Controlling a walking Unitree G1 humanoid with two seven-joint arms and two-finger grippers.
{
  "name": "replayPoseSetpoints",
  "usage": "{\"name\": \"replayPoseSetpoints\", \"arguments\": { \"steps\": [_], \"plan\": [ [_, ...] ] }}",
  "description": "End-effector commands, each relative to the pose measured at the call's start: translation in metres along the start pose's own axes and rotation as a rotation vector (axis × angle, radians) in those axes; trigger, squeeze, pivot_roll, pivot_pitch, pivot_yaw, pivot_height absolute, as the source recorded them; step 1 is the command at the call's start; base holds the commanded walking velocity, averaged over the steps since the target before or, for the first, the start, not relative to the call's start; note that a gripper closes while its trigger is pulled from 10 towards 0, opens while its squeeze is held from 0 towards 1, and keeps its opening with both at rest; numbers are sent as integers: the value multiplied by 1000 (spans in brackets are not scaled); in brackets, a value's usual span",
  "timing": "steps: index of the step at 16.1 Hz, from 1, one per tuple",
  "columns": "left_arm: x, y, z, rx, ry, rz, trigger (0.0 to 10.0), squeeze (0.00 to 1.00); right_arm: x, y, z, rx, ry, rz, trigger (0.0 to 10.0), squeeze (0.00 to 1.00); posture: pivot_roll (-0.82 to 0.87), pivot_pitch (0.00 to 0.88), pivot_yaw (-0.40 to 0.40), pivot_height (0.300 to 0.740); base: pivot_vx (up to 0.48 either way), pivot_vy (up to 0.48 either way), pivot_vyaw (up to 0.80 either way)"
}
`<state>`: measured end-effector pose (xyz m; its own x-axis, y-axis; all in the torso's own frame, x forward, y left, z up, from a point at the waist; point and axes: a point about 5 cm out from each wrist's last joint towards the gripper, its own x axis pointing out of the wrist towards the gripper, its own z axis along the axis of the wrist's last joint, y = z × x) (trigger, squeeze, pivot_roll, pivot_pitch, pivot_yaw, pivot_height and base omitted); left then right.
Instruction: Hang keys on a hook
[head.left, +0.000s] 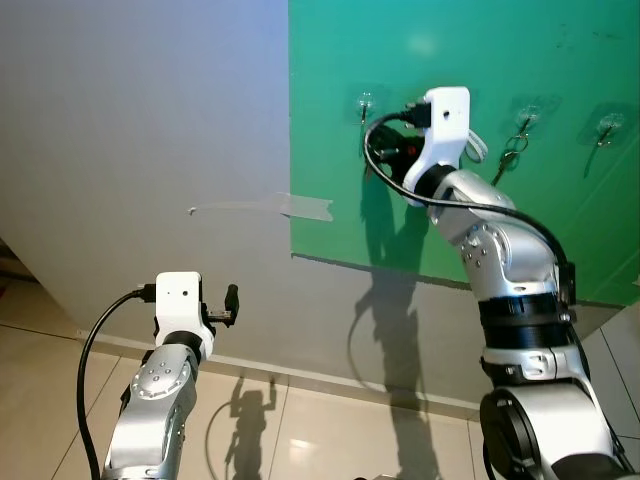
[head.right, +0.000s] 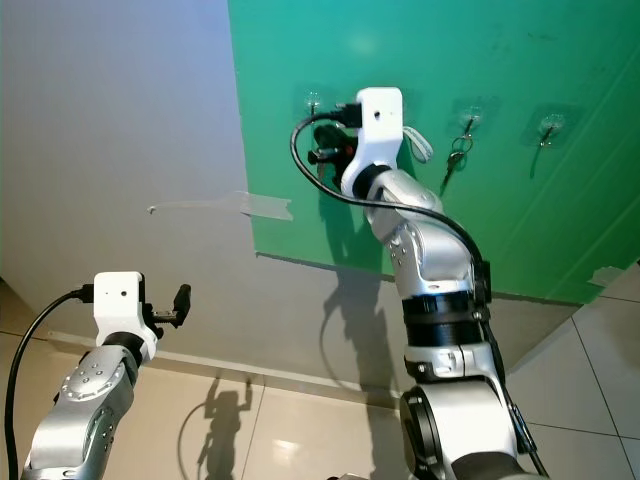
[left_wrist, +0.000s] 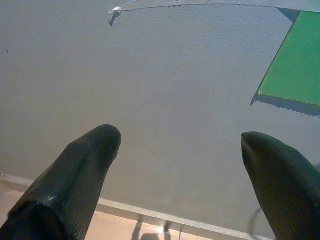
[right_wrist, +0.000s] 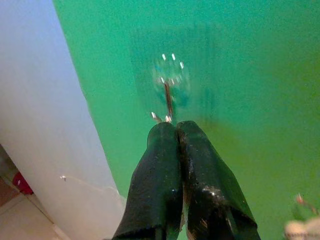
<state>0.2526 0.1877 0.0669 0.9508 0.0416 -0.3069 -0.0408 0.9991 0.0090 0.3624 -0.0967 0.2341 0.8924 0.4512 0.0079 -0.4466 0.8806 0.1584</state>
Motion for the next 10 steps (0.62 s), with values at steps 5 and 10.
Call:
{"name": "replayPoseSetpoints", "arguments": {
  "steps": [5, 10],
  "plan": [
    [4, -5, 1, 10, -8, -9, 10000, 0, 7, 0, 22, -31, -55, 1, 10000, 0, -12, 0, -70, 740, 0, 0, 0],
    [5, -6, 1, 11, -11, -6, 10000, 0, 13, -1, 24, -52, -57, -3, 10000, 0, -5, 0, -77, 740, 0, 0, 0]
  ]
}}
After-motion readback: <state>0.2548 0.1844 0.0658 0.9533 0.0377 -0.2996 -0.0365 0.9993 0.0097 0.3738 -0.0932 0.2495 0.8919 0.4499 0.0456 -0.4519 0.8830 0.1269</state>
